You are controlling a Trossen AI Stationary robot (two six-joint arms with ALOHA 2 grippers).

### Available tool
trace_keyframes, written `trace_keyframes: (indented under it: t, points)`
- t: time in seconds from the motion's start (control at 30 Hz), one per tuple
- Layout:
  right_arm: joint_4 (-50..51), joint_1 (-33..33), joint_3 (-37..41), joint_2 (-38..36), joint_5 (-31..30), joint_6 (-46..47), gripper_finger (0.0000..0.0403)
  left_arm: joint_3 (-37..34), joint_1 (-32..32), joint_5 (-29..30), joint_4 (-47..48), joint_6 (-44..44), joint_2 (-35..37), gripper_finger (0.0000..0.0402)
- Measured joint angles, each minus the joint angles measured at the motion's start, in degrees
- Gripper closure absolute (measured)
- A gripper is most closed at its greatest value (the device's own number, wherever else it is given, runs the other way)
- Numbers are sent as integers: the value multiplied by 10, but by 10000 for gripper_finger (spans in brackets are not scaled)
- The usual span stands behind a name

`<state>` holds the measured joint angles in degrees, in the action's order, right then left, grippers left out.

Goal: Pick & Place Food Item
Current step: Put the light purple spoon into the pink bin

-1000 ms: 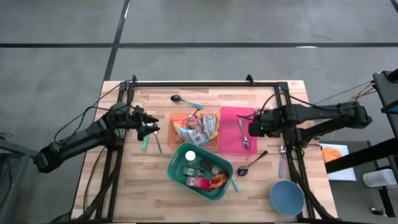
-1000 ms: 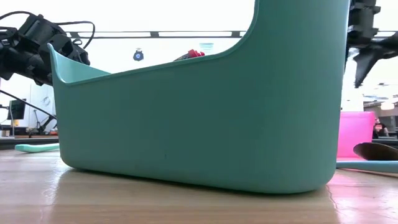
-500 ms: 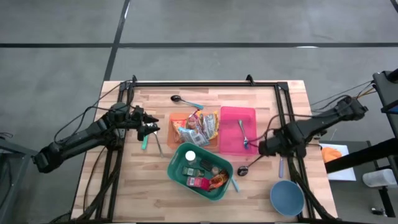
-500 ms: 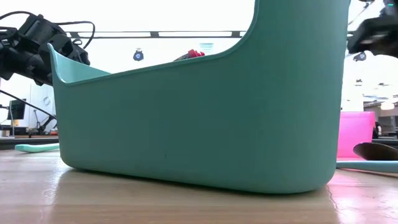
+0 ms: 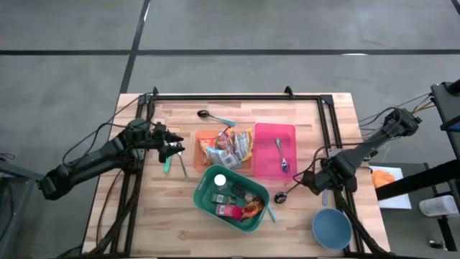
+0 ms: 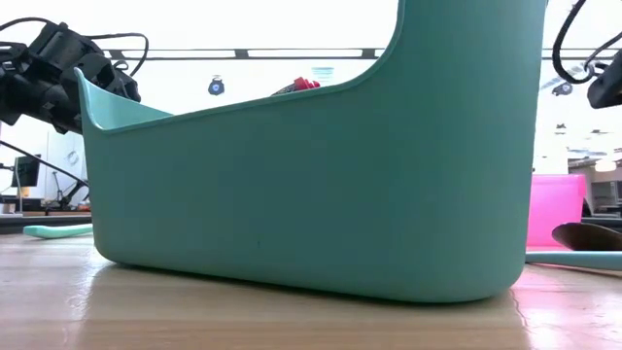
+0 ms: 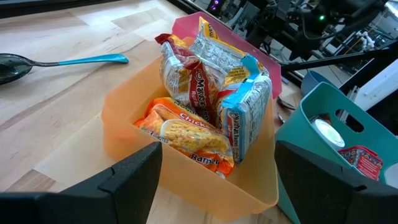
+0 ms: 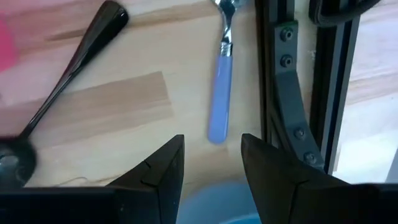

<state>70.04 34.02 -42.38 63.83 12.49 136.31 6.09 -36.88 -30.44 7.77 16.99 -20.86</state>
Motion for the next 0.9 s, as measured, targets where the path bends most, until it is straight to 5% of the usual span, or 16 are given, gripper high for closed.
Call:
trace_keyframes:
  t: [0.43, 0.9]
  points:
    - [-159, 6, 114, 0, 26, 0, 245, 0, 0, 0, 0, 0, 0, 87]
    - [-164, 6, 151, 1, 52, 0, 245, 0, 0, 0, 0, 0, 0, 87]
